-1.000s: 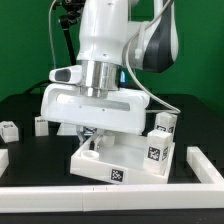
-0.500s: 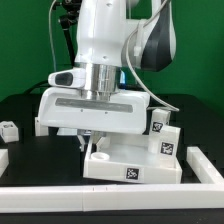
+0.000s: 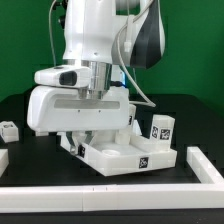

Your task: Assemble square table

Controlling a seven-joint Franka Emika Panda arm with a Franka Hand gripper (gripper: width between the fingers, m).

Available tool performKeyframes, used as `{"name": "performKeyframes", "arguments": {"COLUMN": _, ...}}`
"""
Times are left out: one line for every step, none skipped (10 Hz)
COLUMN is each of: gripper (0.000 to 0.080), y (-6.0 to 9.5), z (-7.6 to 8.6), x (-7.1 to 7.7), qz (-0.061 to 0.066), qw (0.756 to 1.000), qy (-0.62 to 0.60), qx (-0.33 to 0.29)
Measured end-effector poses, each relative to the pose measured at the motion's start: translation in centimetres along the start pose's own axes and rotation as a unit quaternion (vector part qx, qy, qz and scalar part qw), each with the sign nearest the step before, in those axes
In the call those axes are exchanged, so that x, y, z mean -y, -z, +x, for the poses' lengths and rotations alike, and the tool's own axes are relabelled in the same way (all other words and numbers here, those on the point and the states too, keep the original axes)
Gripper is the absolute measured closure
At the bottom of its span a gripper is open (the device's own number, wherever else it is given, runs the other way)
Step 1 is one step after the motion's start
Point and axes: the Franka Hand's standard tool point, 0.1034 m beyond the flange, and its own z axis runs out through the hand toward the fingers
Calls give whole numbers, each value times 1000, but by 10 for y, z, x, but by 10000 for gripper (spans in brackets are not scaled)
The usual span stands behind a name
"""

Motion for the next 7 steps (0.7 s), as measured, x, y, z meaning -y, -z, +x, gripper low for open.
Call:
{"name": "performKeyframes", "arguments": {"gripper": 736, "y": 0, "z": 0, "x": 0, "qz": -1, "qw": 999, "qy": 41, "qx": 2}}
{"name": "performKeyframes", "arguments": {"gripper": 736, "y": 0, "z": 1, "x": -1, "qz": -2, "qw": 998, "qy": 65, "qx": 2}}
{"name": "performKeyframes", "arguments": {"gripper": 735, "y": 0, "z": 8, "x": 0, "qz": -2, "qw": 996, "qy": 93, "qx": 3}}
{"name": "performKeyframes", "arguments": {"gripper": 735, "y": -1, "z": 35, "x": 2, "qz": 0, "qw": 986, "qy": 168, "qx": 4}}
{"name": "performKeyframes", "arguments": {"gripper": 735, "y": -3, "z": 58, "x": 4, "qz": -4, "qw": 977, "qy": 213, "qx": -1}}
{"name": "performKeyframes", "arguments": {"gripper": 735, "y": -3, "z": 67, "x": 6, "qz": -7, "qw": 967, "qy": 254, "qx": -2}}
{"name": "performKeyframes", "arguments": {"gripper": 735, "y": -3, "z": 63, "x": 3, "qz": -8, "qw": 961, "qy": 276, "qx": -1}}
